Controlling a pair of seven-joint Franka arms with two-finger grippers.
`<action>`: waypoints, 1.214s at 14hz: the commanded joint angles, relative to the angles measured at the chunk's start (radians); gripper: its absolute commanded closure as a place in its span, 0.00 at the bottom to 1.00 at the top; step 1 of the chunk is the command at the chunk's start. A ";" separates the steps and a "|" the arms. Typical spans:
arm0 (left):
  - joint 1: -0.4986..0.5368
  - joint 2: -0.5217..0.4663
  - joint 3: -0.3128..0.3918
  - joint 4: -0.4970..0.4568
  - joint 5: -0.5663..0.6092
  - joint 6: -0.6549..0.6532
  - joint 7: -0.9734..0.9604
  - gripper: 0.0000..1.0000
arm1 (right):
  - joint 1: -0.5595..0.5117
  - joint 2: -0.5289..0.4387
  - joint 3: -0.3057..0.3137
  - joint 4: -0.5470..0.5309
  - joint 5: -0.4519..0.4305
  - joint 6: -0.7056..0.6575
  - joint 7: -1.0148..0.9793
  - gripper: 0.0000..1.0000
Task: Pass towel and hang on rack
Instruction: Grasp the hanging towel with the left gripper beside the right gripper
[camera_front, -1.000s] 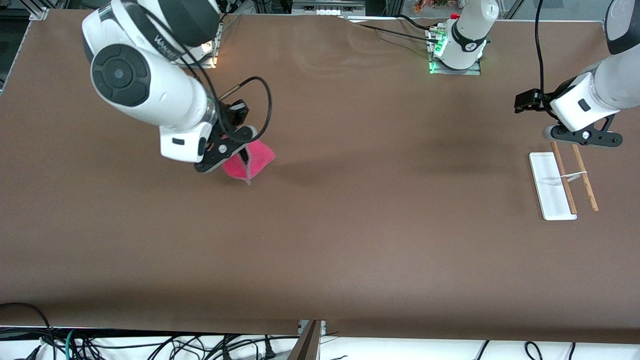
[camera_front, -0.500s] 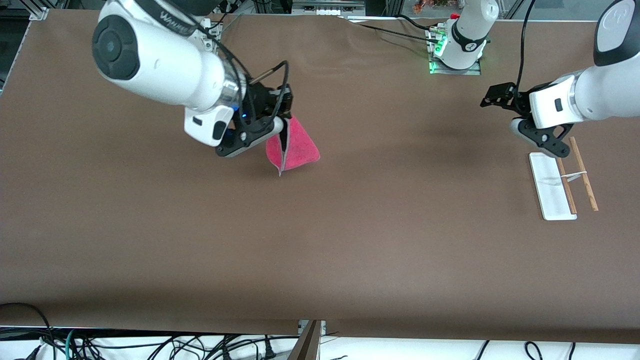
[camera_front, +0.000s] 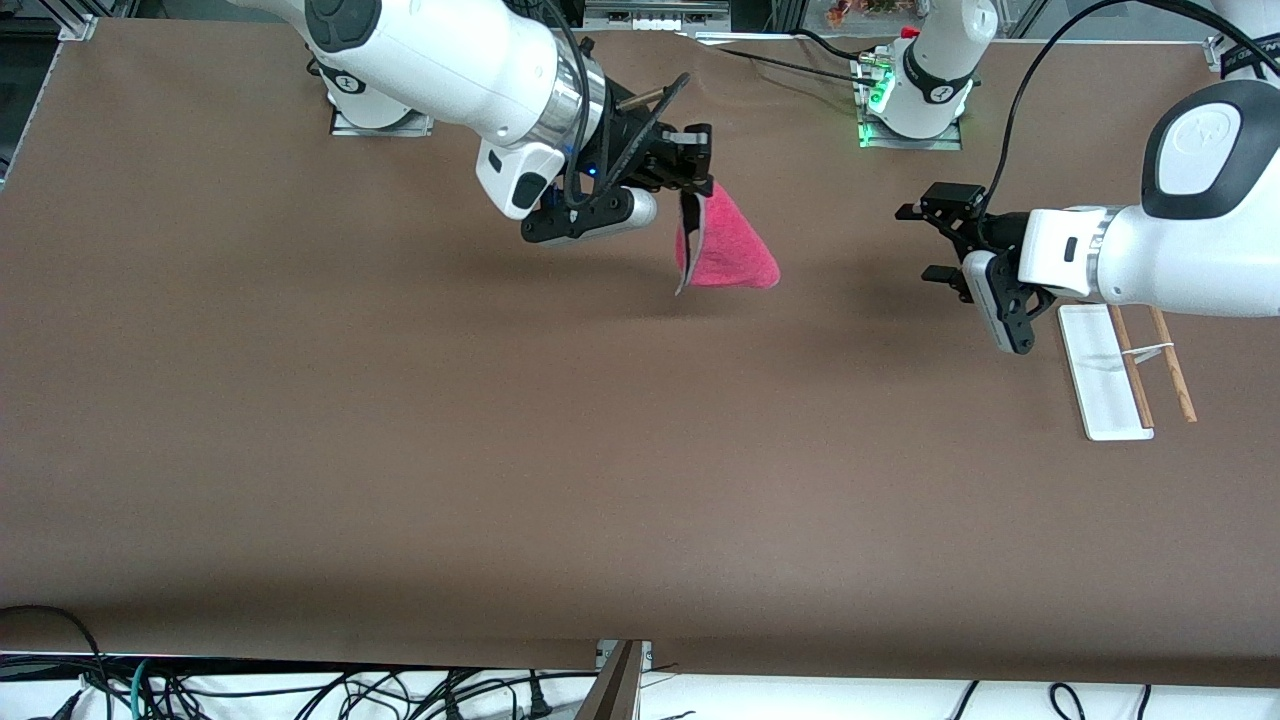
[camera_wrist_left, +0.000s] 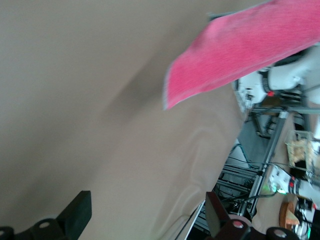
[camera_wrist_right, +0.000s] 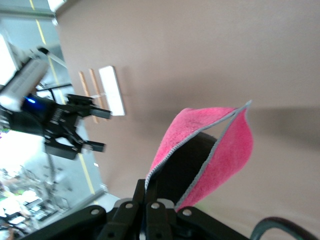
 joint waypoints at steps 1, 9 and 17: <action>-0.001 0.009 -0.001 0.021 -0.039 -0.013 0.170 0.00 | 0.028 0.005 -0.003 0.017 0.031 0.086 0.132 1.00; -0.058 0.084 -0.002 -0.037 -0.172 0.114 0.753 0.00 | 0.046 0.007 -0.005 0.017 0.029 0.123 0.188 1.00; -0.161 0.128 -0.002 -0.129 -0.336 0.313 0.914 0.00 | 0.046 0.007 -0.002 0.017 0.029 0.131 0.212 1.00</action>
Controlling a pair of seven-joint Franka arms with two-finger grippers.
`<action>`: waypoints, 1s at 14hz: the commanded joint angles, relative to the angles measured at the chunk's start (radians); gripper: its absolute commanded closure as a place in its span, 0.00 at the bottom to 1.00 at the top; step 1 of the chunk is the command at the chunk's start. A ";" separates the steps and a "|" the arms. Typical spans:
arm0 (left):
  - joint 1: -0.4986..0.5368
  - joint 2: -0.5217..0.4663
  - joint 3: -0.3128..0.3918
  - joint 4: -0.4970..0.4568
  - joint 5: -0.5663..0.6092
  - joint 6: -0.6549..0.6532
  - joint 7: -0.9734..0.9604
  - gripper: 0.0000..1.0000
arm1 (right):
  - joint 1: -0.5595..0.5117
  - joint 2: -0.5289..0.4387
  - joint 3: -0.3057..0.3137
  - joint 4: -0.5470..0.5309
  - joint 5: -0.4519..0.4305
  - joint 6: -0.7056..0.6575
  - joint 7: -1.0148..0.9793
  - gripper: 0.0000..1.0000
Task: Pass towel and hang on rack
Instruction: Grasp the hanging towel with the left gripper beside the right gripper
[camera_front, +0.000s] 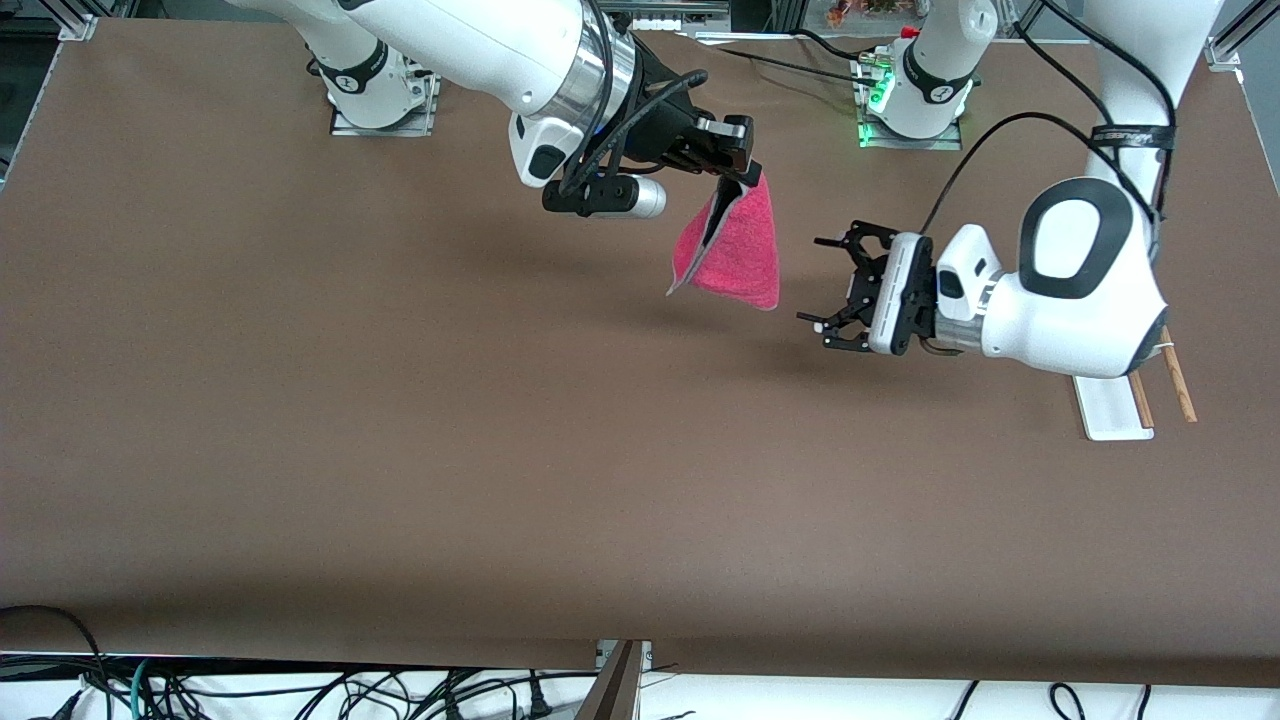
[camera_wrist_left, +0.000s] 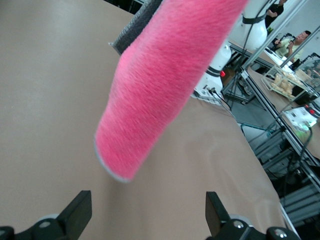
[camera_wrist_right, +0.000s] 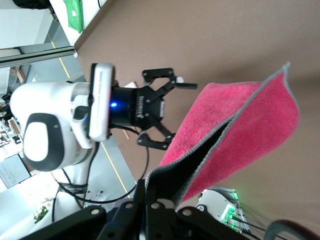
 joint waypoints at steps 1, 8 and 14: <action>-0.058 -0.010 0.005 -0.088 -0.081 0.116 0.083 0.00 | 0.006 0.007 -0.001 0.017 0.019 0.010 0.017 1.00; -0.095 -0.033 0.005 -0.111 -0.117 0.134 0.129 0.88 | 0.006 0.008 -0.001 0.017 0.019 0.012 0.020 1.00; -0.082 -0.033 0.005 -0.110 -0.114 0.130 0.186 1.00 | 0.006 0.008 -0.001 0.017 0.019 0.013 0.024 1.00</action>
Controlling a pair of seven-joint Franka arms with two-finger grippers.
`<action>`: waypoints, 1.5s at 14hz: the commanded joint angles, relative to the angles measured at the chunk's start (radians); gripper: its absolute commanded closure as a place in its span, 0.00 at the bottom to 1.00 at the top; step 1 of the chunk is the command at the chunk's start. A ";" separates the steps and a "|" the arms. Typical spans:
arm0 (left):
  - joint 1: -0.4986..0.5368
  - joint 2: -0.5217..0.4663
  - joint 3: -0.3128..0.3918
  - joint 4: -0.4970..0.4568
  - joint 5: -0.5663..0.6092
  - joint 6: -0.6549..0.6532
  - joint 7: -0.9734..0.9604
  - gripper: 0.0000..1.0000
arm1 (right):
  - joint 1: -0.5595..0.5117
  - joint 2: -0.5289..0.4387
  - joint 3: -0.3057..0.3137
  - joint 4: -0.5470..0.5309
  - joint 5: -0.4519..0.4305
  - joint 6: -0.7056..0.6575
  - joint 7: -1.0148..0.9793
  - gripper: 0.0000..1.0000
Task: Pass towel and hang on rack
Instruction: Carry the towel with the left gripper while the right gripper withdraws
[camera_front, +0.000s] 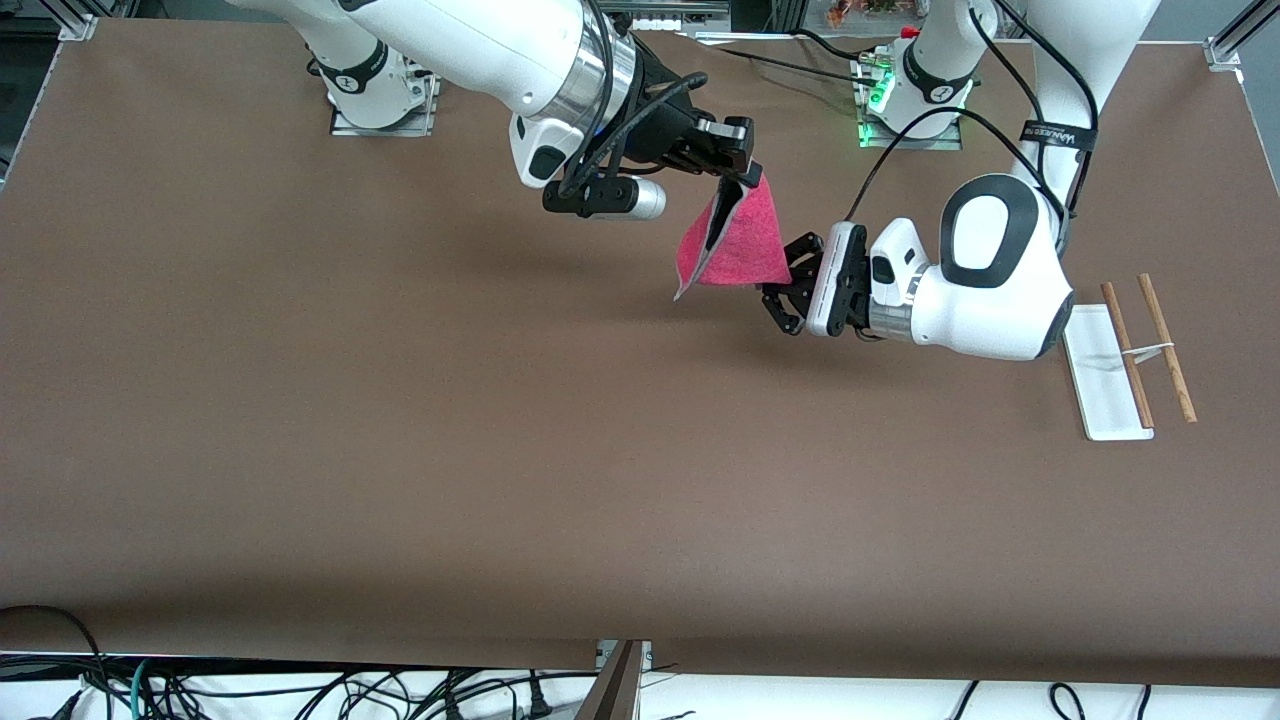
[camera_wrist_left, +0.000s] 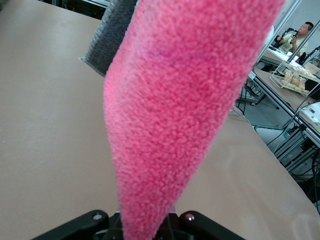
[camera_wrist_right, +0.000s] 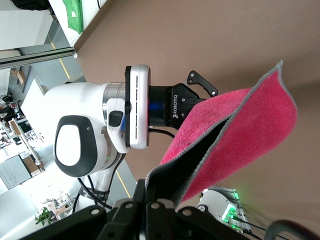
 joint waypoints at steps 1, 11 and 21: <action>0.003 -0.023 0.006 -0.021 -0.022 -0.002 0.043 1.00 | 0.006 0.007 -0.003 0.015 0.019 0.010 0.017 1.00; 0.007 -0.023 0.029 0.068 0.062 -0.066 -0.007 1.00 | -0.048 0.004 -0.017 -0.014 -0.001 -0.001 -0.051 0.00; 0.046 -0.017 0.038 0.378 0.647 -0.382 -0.317 1.00 | -0.313 -0.254 -0.017 -0.466 -0.280 -0.168 -0.709 0.00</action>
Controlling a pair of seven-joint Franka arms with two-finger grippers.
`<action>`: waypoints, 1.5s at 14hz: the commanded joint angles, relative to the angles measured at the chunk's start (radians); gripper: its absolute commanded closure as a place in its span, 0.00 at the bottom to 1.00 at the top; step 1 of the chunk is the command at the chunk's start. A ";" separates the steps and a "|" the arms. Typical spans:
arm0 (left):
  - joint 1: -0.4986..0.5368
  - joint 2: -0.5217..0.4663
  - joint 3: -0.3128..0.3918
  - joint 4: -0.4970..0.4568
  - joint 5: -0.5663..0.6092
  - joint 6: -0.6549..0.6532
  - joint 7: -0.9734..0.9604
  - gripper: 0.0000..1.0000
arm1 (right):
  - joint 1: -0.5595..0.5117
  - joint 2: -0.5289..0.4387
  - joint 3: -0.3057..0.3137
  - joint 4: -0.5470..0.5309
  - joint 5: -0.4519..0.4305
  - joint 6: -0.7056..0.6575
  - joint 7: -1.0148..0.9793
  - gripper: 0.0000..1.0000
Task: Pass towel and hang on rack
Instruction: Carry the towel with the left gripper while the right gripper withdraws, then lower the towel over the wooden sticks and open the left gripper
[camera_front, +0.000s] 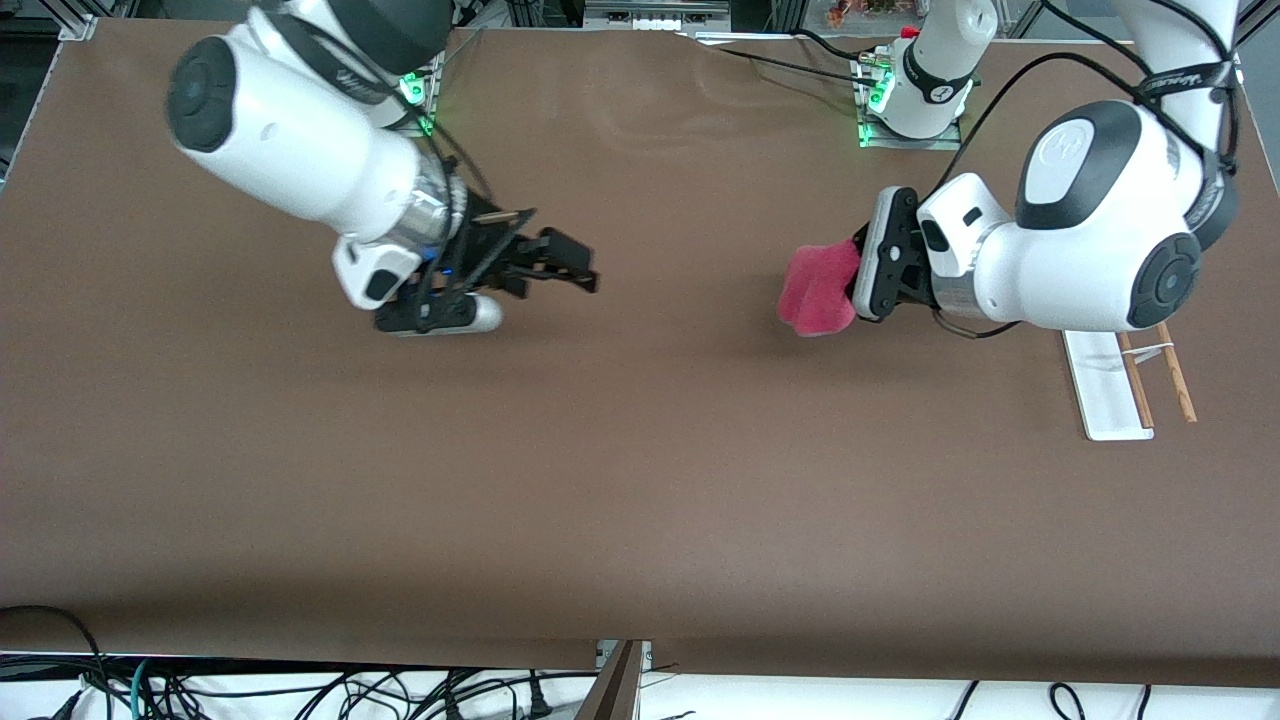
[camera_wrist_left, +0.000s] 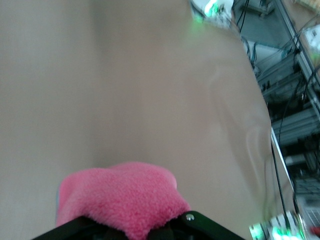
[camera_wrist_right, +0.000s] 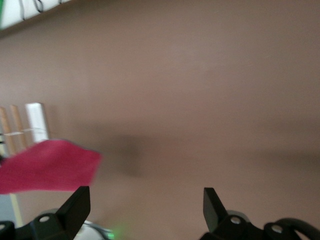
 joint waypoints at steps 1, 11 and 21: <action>0.042 0.015 0.001 0.070 0.190 -0.076 -0.014 1.00 | -0.103 -0.114 0.013 -0.173 -0.090 -0.015 -0.213 0.00; 0.287 0.084 0.128 0.087 0.517 -0.075 -0.003 1.00 | -0.231 -0.303 -0.038 -0.387 -0.433 -0.065 -0.468 0.00; 0.647 0.258 0.133 0.087 0.514 0.110 -0.005 1.00 | -0.225 -0.308 -0.033 -0.379 -0.486 -0.082 -0.465 0.00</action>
